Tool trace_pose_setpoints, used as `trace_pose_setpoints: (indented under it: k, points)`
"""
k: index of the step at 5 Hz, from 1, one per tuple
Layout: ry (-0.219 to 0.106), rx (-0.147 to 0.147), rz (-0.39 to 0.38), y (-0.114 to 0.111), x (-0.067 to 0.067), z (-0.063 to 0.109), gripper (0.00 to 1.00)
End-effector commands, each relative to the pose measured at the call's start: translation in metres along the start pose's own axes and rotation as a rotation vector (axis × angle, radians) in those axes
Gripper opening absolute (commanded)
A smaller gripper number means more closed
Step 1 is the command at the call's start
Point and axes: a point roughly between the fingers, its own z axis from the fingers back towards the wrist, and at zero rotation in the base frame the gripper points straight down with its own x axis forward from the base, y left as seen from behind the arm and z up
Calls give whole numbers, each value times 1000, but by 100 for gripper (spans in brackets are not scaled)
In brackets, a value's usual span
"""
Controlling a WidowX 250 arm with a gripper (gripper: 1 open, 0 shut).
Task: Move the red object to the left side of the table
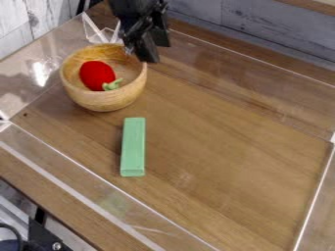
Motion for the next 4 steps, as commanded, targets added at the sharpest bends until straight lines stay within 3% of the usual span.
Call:
trace_pose_setpoints:
  k: [1, 2, 3, 4]
  points:
    - [-14, -50, 10, -7, 5, 17, 0]
    - [-20, -47, 17, -6, 7, 15, 0]
    - [-22, -38, 28, -6, 11, 8, 100]
    - [-23, -26, 39, -5, 14, 1, 100]
